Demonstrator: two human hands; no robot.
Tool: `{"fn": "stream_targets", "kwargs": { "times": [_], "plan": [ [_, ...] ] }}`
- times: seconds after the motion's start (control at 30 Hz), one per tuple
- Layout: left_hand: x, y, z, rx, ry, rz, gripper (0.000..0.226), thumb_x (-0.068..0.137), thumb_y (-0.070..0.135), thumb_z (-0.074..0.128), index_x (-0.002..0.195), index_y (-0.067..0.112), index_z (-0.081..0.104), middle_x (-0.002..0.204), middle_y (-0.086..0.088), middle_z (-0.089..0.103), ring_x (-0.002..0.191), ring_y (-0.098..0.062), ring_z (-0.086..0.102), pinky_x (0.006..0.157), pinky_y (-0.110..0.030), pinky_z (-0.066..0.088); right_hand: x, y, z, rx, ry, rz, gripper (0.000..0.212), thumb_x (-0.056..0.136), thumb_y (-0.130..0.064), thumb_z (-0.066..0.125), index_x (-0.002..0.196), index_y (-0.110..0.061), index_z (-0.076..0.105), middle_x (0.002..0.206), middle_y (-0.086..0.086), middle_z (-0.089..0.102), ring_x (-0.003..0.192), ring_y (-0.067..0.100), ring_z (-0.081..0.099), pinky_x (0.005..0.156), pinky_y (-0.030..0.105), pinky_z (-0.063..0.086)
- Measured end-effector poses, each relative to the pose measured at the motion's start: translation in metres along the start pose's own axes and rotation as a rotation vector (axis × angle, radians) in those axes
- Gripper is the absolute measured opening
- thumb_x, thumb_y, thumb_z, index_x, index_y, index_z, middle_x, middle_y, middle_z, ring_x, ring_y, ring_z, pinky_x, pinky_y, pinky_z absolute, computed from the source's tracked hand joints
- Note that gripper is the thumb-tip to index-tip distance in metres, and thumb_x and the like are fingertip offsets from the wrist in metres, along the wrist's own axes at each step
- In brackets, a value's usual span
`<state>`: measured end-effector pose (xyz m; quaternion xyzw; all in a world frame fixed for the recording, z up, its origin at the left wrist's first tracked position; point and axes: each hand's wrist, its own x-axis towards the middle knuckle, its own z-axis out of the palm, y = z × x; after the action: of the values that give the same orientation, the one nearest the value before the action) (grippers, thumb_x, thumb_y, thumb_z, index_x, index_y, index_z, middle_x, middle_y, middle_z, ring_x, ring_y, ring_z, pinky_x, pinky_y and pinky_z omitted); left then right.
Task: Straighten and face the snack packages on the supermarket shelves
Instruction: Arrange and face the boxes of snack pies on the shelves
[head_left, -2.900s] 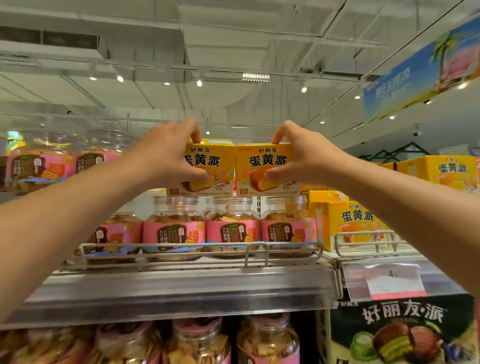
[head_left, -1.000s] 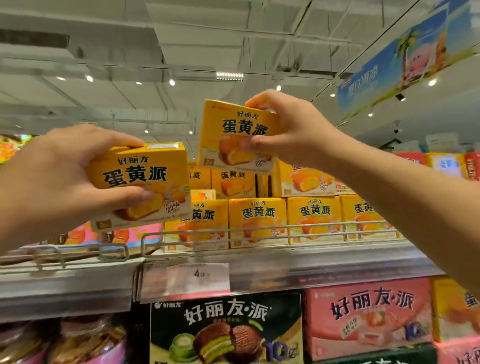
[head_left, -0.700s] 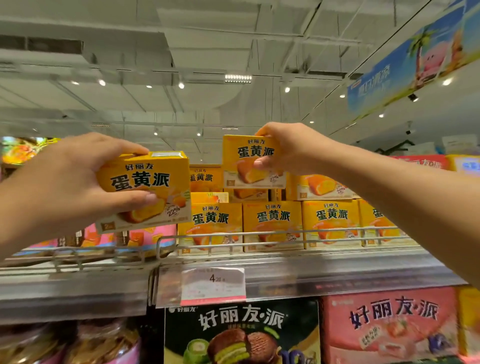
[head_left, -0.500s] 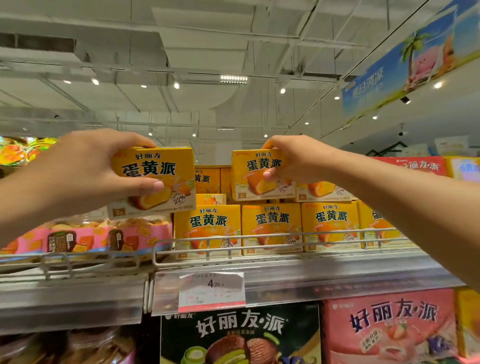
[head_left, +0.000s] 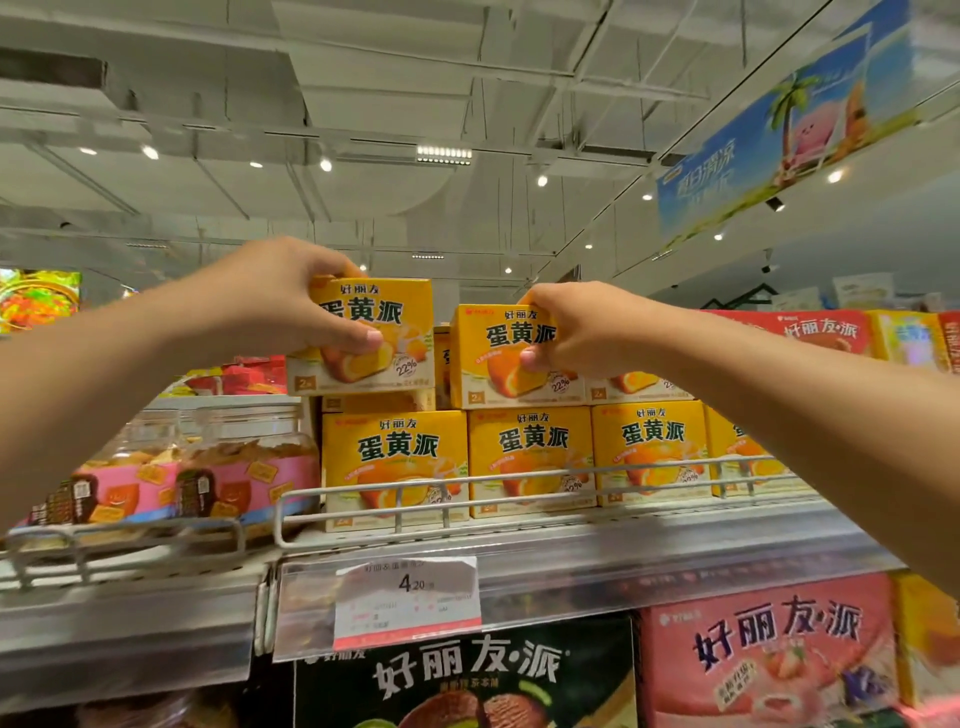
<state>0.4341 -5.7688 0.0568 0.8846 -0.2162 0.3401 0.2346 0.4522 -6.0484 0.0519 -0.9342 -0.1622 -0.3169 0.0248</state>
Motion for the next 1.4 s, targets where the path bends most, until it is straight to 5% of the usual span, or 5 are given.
{"fn": "stream_targets", "kwargs": {
  "times": [0.2,0.43,1.07,1.17,1.4],
  "plan": [
    [0.006,-0.007,0.02,-0.059,-0.103,0.011,0.053,0.054,0.056,0.077,0.104,0.04,0.066,0.081,0.025,0.072,0.071,0.003,0.068,0.058,-0.024,0.049,-0.004,-0.006,0.005,-0.064,0.035,0.015,0.048,0.088,-0.046,0.062,0.125,-0.018,0.048,0.116,0.004,0.058,0.103,0.024,0.056,0.09,0.045,0.049],
    [0.008,-0.006,0.03,-0.044,-0.016,0.02,0.082,0.048,0.056,0.076,0.125,0.038,0.053,0.115,0.008,0.057,0.097,-0.01,0.059,0.074,-0.031,0.049,-0.005,-0.001,0.006,-0.004,0.08,-0.01,0.068,0.084,-0.048,0.066,0.141,-0.024,0.038,0.133,0.004,0.052,0.122,0.027,0.046,0.102,0.048,0.042],
    [-0.014,-0.005,0.045,0.253,0.135,0.152,0.086,0.073,0.056,0.066,0.149,0.035,0.031,0.147,-0.006,0.038,0.137,-0.031,0.028,0.109,-0.054,0.029,-0.015,0.015,0.019,-0.104,0.169,-0.066,0.081,0.083,-0.05,0.066,0.149,-0.032,0.023,0.152,0.002,0.033,0.138,0.026,0.027,0.111,0.044,0.025],
    [-0.036,0.011,0.056,0.248,0.344,0.32,0.069,0.085,0.049,0.058,0.146,0.026,0.04,0.144,-0.012,0.04,0.136,-0.034,0.03,0.107,-0.057,0.031,-0.03,0.017,0.022,-0.008,0.256,-0.113,0.088,0.085,-0.049,0.064,0.153,-0.031,0.012,0.161,-0.001,0.01,0.148,0.02,0.001,0.118,0.04,0.008],
    [-0.084,0.058,0.132,0.361,0.183,0.697,0.053,0.083,0.043,0.051,0.13,0.018,0.059,0.127,-0.007,0.06,0.122,-0.03,0.054,0.095,-0.05,0.047,-0.115,0.046,0.053,0.052,0.482,-0.124,0.051,0.089,-0.032,0.056,0.136,-0.015,0.05,0.147,0.005,0.043,0.142,0.024,0.026,0.116,0.035,0.019]
  ]
}}
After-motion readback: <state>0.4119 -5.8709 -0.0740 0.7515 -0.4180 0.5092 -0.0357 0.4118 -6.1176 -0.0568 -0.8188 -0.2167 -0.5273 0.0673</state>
